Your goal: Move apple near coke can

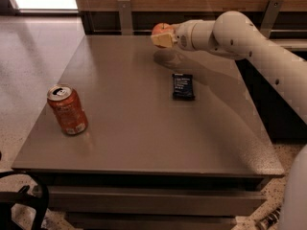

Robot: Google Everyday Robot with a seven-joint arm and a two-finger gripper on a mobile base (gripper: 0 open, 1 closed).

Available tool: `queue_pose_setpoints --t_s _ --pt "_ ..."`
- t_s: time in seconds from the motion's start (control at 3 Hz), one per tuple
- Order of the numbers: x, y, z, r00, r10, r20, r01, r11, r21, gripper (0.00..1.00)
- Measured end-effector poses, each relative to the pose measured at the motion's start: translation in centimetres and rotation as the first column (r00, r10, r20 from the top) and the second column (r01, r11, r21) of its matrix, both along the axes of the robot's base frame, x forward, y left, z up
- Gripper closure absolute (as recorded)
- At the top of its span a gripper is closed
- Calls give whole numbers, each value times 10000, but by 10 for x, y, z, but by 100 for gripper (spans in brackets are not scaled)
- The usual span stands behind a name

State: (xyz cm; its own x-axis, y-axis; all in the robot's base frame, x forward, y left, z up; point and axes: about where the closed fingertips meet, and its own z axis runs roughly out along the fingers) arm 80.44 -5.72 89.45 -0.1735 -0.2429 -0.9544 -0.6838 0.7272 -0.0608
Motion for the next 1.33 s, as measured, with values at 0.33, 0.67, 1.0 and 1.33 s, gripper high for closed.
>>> queue_pose_setpoints --t_s 0.33,0.67,1.0,1.33 --pt "-38 -28 21 9994 -12 340 13 10000 -9 100" --pt "-80 -44 30 9976 359 589 -352 9993 -125 100" --pt "-126 -42 36 9901 1093 885 -1058 9934 -432 100" --pt "-173 -25 35 9729 2067 1034 -1994 9770 -759 100"
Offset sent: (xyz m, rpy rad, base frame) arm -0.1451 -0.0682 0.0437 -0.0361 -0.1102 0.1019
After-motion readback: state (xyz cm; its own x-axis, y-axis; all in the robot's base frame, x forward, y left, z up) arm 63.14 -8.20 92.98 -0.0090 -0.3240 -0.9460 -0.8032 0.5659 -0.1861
